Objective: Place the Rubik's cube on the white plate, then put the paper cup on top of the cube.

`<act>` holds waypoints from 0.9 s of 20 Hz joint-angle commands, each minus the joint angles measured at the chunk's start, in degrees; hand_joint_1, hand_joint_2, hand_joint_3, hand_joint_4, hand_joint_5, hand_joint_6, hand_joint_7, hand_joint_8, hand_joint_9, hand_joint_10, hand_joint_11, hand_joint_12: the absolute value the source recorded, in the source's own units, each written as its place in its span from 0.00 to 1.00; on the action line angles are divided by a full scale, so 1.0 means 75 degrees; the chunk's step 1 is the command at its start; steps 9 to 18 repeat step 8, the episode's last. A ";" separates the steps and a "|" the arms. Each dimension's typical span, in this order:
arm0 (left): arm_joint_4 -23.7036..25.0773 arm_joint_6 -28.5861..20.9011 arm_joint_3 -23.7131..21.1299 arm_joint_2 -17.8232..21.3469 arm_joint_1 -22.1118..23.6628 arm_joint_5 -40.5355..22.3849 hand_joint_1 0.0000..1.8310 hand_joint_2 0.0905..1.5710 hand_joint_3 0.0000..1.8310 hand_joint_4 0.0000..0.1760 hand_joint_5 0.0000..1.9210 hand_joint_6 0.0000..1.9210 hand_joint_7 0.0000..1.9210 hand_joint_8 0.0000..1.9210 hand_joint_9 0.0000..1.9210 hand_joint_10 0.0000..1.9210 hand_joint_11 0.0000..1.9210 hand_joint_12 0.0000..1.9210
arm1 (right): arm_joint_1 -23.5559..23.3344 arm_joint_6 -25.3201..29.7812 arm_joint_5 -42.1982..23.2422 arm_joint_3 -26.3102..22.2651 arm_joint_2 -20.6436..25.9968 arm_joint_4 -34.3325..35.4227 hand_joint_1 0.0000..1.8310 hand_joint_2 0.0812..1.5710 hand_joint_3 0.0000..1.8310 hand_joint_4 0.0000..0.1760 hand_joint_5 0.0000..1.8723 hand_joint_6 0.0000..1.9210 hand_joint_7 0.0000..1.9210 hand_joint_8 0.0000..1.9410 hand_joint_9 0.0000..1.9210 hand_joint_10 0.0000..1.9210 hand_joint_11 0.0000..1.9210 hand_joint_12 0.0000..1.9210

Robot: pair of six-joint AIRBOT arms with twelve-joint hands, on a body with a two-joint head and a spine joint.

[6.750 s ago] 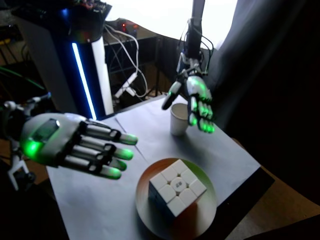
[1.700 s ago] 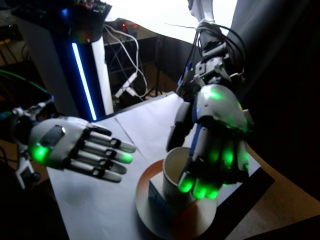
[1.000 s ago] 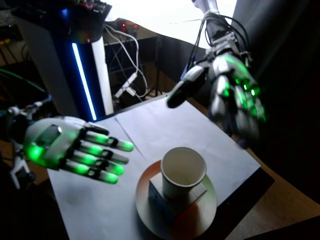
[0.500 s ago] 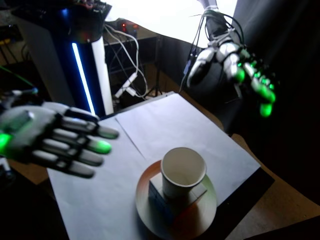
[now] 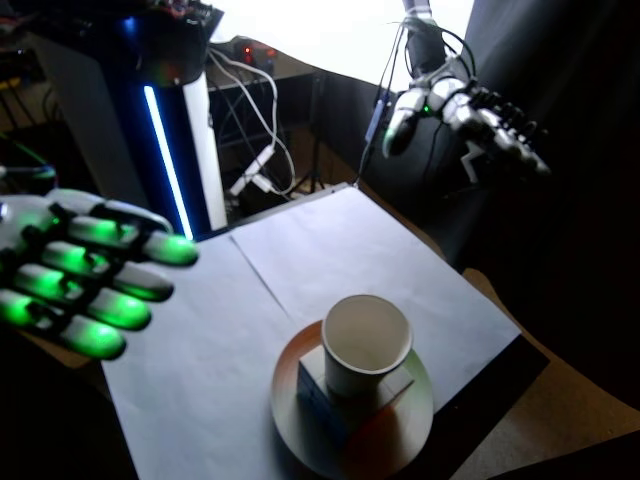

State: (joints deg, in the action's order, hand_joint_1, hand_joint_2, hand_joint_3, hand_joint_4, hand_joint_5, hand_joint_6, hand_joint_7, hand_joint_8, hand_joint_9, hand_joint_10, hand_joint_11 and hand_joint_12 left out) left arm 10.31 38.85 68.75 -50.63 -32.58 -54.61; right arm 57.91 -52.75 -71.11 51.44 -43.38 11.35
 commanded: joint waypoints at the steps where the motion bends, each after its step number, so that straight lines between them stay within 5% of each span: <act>1: -0.0214 0.0012 -0.0019 0.0053 0.0035 -0.1050 0.23 0.82 0.00 1.00 0.00 0.00 0.00 0.00 0.00 0.00 0.00 0.00 | -0.0083 -0.0015 -0.1054 -0.0031 0.0089 0.0071 0.00 0.87 0.01 0.32 0.00 0.00 0.00 0.00 0.00 0.00 0.00 0.00; 2: -0.0264 0.0071 -0.0076 0.0090 0.0000 -0.1211 0.23 0.84 0.01 1.00 0.00 0.00 0.00 0.00 0.00 0.00 0.00 0.00 | -0.0083 -0.0048 -0.1233 -0.0120 0.0171 0.0119 0.05 0.87 0.00 0.45 0.00 0.00 0.00 0.00 0.00 0.00 0.00 0.00; 5: -0.0489 0.0236 -0.0336 0.0276 -0.0122 -0.1660 0.22 0.84 0.00 1.00 0.00 0.00 0.00 0.00 0.00 0.00 0.00 0.00 | -0.0078 -0.0107 -0.1899 -0.0241 0.0493 0.0351 0.06 0.86 0.00 0.57 0.00 0.00 0.00 0.00 0.00 0.00 0.00 0.00; 7: -0.0680 0.0435 -0.0464 0.0392 -0.0332 -0.2046 0.27 0.83 0.00 1.00 0.00 0.00 0.00 0.00 0.00 0.00 0.00 0.00 | -0.0080 -0.0160 -0.1920 -0.0248 0.0636 0.0320 0.14 0.85 0.00 0.78 0.00 0.00 0.00 0.00 0.00 0.00 0.00 0.00; 18: -0.0807 0.0582 -0.0555 0.0463 -0.0491 -0.2250 0.27 0.83 0.00 1.00 0.00 0.00 0.00 0.00 0.00 0.00 0.00 0.00 | -0.0083 -0.0199 -0.1962 -0.0252 0.0702 0.0316 0.14 0.85 0.00 0.78 0.00 0.00 0.00 0.00 0.00 0.00 0.00 0.00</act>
